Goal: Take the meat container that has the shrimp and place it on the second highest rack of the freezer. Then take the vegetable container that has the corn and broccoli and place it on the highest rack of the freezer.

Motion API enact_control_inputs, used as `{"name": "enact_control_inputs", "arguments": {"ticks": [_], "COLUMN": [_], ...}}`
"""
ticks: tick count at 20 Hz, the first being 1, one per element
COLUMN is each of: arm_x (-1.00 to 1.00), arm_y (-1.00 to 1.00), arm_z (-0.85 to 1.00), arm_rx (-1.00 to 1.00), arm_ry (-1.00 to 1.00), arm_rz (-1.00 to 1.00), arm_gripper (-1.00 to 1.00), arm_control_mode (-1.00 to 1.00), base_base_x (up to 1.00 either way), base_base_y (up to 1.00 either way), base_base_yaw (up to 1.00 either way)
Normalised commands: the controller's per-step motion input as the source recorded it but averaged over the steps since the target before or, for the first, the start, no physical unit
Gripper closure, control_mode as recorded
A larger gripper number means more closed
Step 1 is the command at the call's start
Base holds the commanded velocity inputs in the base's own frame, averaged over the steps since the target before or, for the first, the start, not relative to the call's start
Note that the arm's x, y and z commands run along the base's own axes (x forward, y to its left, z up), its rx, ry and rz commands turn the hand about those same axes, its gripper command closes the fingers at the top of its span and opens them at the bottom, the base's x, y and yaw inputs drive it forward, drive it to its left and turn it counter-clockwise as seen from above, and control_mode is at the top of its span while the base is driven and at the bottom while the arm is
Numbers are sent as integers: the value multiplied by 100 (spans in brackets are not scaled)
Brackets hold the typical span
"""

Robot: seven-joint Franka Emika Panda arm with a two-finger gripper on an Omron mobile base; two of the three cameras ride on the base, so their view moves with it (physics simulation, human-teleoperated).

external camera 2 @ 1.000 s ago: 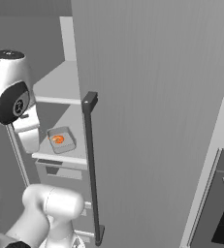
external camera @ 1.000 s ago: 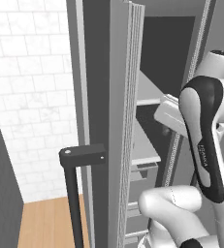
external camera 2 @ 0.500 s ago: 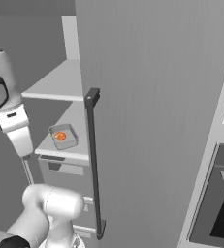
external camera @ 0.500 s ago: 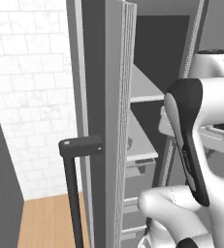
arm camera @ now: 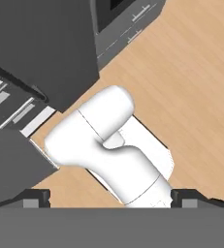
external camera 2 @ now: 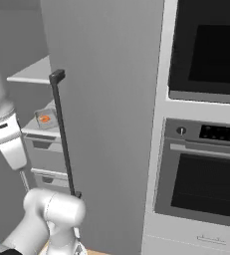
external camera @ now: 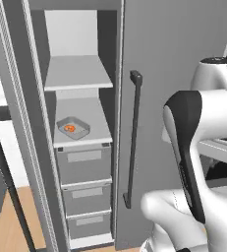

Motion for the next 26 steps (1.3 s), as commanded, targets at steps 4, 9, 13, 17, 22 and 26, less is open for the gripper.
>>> {"name": "enact_control_inputs", "arguments": {"ticks": [4, 9, 13, 17, 22, 26], "arm_x": [0, 0, 0, 0, 0, 0], "arm_y": [0, 0, 0, 0, 0, 0], "arm_z": [0, 0, 0, 0, 0, 0], "arm_rx": [0, 0, 0, 0, 0, 0], "arm_ry": [0, 0, 0, 0, 0, 0], "arm_rz": [0, 0, 0, 0, 0, 0], "arm_gripper": [-100, -100, -100, -100, -100, -100], "arm_control_mode": [100, 100, 100, 100, 100, 100], "base_base_x": [0, 0, 0, 0, 0, 3], "base_base_y": [-100, -100, -100, -100, -100, -100], "base_base_yaw": [22, 9, 0, -7, -14, -12]}}
